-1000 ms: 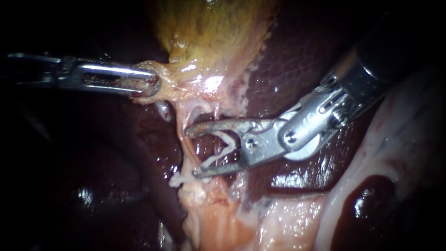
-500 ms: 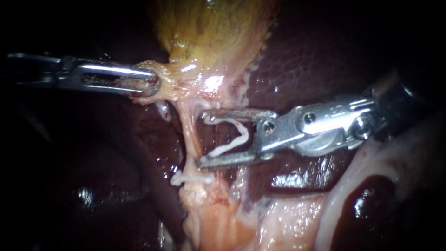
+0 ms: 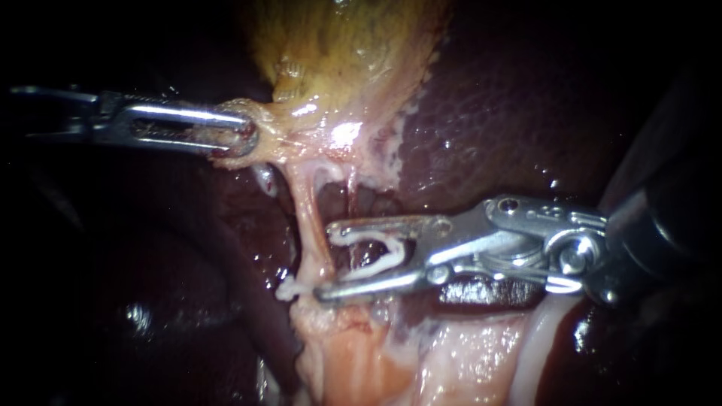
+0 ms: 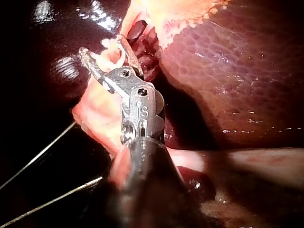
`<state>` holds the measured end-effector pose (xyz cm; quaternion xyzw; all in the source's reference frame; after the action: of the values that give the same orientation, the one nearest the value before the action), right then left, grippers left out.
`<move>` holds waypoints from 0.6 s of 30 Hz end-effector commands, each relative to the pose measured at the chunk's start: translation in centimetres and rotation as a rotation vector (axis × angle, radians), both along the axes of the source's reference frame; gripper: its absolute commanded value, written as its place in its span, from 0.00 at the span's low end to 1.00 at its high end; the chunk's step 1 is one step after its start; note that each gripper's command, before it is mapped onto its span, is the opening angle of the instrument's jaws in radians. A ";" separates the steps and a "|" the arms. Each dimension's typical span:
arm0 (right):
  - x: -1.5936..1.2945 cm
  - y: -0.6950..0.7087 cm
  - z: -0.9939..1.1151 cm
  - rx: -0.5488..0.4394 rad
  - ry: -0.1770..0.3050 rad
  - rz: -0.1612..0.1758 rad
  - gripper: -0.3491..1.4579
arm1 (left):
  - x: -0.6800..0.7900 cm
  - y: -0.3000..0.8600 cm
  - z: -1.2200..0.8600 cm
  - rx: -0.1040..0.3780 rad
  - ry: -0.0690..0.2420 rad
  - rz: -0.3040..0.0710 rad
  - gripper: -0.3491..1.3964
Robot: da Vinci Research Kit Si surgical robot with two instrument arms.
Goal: Clipping second clip left tube
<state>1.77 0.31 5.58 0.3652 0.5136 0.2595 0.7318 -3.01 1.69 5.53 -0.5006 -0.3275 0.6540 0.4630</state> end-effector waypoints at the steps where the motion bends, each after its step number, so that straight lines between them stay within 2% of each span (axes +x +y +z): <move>1: 0.01 -0.01 0.03 0.010 -0.002 -0.002 0.47 | 0.00 0.00 0.00 0.000 0.000 0.000 0.00; 12: 0.00 -0.11 0.55 0.079 -0.026 0.005 0.47 | 0.00 0.00 0.00 0.000 0.000 0.000 0.00; 18: 0.04 -0.10 0.75 0.100 -0.036 0.010 0.47 | 0.00 0.00 0.00 0.000 0.000 0.000 0.00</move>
<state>1.81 0.21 6.37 0.3941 0.4885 0.2946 0.7206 -3.01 1.69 5.53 -0.5006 -0.3276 0.6541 0.4629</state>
